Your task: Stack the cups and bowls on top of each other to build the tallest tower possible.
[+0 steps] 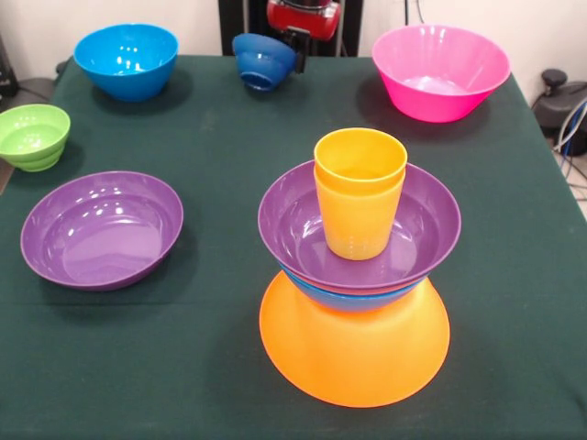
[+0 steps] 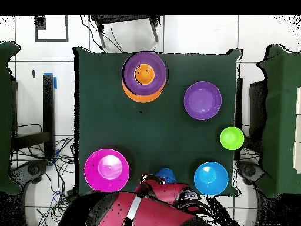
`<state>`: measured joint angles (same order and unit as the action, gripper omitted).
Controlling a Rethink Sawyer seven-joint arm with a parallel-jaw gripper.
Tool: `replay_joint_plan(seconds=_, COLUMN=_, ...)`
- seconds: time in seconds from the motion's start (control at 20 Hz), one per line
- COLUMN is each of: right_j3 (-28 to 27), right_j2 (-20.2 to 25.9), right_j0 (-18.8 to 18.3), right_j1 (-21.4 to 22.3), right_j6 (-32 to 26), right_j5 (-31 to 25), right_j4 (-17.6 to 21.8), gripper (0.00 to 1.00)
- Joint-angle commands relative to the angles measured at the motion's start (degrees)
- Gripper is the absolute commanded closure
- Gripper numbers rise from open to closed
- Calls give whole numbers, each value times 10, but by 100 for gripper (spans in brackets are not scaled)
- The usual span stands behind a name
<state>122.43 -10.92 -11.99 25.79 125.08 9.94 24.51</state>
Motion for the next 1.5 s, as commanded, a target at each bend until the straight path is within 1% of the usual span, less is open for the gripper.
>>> replay_joint_plan(seconds=0.05, right_j3=-50, right_j2=50, right_j0=8, right_j1=110, right_j6=22, right_j5=-163, right_j4=-53, gripper=100)
replay_joint_plan(seconds=0.15, right_j3=-44, right_j2=92, right_j0=-25, right_j1=149, right_j6=-12, right_j5=-250, right_j4=-62, gripper=100)
replay_joint_plan(seconds=0.2, right_j3=-45, right_j2=112, right_j0=-41, right_j1=161, right_j6=-29, right_j5=-287, right_j4=-66, gripper=100)
replay_joint_plan(seconds=0.25, right_j3=-44, right_j2=143, right_j0=-68, right_j1=169, right_j6=-49, right_j5=-329, right_j4=-73, gripper=100)
replay_joint_plan(seconds=0.35, right_j3=-52, right_j2=191, right_j0=-107, right_j1=164, right_j6=-81, right_j5=-382, right_j4=-79, gripper=100)
replay_joint_plan(seconds=0.4, right_j3=-61, right_j2=210, right_j0=-122, right_j1=151, right_j6=-94, right_j5=-393, right_j4=-78, gripper=100)
replay_joint_plan(seconds=0.55, right_j3=-93, right_j2=240, right_j0=-143, right_j1=109, right_j6=-107, right_j5=-403, right_j4=-66, gripper=100)
replay_joint_plan(seconds=0.6, right_j3=-102, right_j2=244, right_j0=-146, right_j1=99, right_j6=-105, right_j5=-399, right_j4=-60, gripper=100)
replay_joint_plan(seconds=0.7, right_j3=-107, right_j2=257, right_j0=-155, right_j1=94, right_j6=-102, right_j5=-397, right_j4=-49, gripper=100)
replay_joint_plan(seconds=0.75, right_j3=-109, right_j2=274, right_j0=-167, right_j1=91, right_j6=-98, right_j5=-405, right_j4=-39, gripper=0)
replay_joint_plan(seconds=0.9, right_j3=-126, right_j2=288, right_j0=-181, right_j1=69, right_j6=-119, right_j5=-454, right_j4=-47, gripper=0)
replay_joint_plan(seconds=0.95, right_j3=-139, right_j2=286, right_j0=-178, right_j1=58, right_j6=-116, right_j5=-459, right_j4=-41, gripper=0)
replay_joint_plan(seconds=1.1, right_j3=-161, right_j2=286, right_j0=-175, right_j1=38, right_j6=-100, right_j5=-444, right_j4=-27, gripper=0)
replay_joint_plan(seconds=1.5, right_j3=-176, right_j2=289, right_j0=-171, right_j1=24, right_j6=-82, right_j5=-419, right_j4=-5, gripper=0)
